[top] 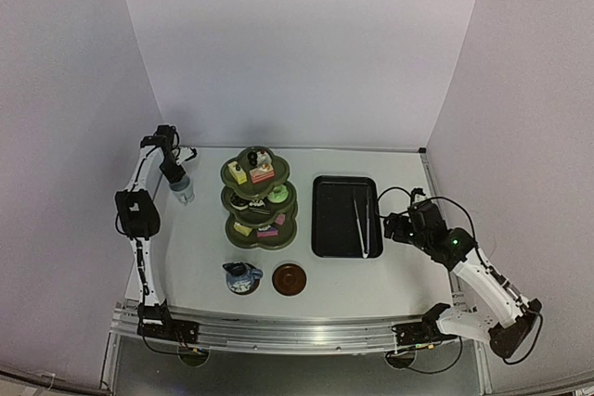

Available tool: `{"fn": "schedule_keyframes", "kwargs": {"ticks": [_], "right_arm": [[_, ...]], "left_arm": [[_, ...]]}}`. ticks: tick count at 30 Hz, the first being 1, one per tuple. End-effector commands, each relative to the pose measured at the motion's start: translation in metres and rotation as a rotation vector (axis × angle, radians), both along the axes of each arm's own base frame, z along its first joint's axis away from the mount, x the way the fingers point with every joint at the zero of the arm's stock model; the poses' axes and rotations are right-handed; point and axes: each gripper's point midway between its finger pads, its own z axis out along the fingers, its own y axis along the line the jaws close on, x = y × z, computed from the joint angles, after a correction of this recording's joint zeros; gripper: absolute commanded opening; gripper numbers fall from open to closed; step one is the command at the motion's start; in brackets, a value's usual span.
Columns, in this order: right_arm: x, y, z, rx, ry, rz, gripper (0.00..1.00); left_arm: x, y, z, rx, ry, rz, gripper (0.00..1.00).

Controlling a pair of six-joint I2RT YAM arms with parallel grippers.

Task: Serve the afternoon tea

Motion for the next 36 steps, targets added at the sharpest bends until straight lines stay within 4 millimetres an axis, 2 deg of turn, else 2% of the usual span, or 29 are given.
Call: {"fn": "schedule_keyframes", "kwargs": {"ticks": [1,6,12,20,25,31,34,36], "right_arm": [[0.006,0.007,0.014,0.011,-0.021,0.015,0.86],[0.011,0.010,0.014,-0.003,-0.013,0.023,0.87],[0.016,0.015,0.012,-0.015,-0.001,0.039,0.87],[0.019,0.020,0.011,-0.018,0.010,0.058,0.87],[0.020,0.022,0.017,-0.007,-0.001,0.065,0.87],[0.022,0.030,0.024,0.020,-0.005,0.091,0.86],[0.023,0.042,0.028,0.045,-0.001,0.142,0.85],[0.023,0.059,0.034,0.059,-0.013,0.216,0.85]], "left_arm": [[0.014,-0.005,-0.007,0.018,-0.028,-0.020,0.51],[0.018,-0.014,-0.010,-0.001,-0.044,-0.036,0.44],[0.017,-0.015,-0.015,-0.007,-0.028,-0.033,0.25],[-0.003,-0.015,-0.013,-0.029,0.030,0.011,0.01],[-0.023,-0.005,-0.005,-0.044,0.075,0.120,0.00],[-0.055,0.014,0.015,-0.064,0.086,0.427,0.00],[-0.074,0.011,0.039,-0.129,0.059,0.567,0.00],[-0.087,0.005,0.049,-0.176,0.057,0.618,0.00]]}}
